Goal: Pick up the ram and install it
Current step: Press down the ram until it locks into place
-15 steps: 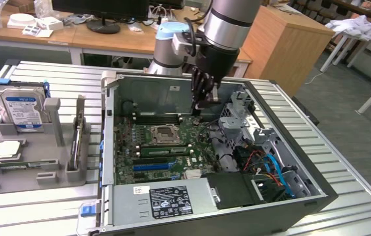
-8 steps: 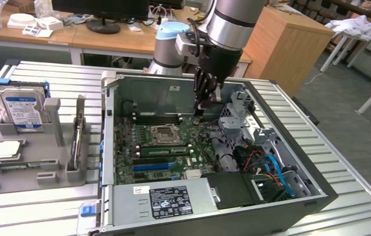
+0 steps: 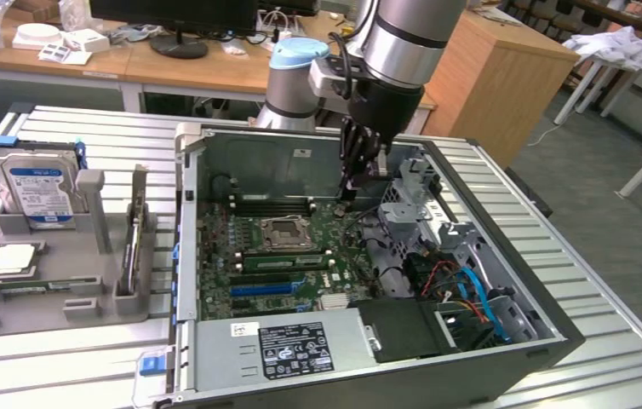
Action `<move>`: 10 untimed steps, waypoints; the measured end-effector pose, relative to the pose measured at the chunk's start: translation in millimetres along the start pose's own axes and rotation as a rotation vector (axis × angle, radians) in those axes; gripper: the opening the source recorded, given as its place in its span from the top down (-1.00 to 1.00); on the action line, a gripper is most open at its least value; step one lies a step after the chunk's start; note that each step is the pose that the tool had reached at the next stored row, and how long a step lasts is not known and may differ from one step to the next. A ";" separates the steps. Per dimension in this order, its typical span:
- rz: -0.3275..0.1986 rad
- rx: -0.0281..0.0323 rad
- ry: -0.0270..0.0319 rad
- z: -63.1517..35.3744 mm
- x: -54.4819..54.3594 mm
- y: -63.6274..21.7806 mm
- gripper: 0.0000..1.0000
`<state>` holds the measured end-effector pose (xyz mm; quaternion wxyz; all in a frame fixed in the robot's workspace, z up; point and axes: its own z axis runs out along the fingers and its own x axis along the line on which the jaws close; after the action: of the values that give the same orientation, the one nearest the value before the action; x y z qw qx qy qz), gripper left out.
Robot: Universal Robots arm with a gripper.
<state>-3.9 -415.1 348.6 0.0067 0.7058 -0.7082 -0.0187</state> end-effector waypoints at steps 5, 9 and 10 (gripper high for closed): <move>0.000 0.0000 0.0000 0.3 0.0 0.0 0.79; 0.000 0.0000 -0.0001 2.5 0.1 -0.1 0.79; 0.000 0.0000 -0.0002 3.3 0.0 -0.1 0.79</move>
<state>-3.9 -415.1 345.3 0.0066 0.7058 -0.7082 -0.0187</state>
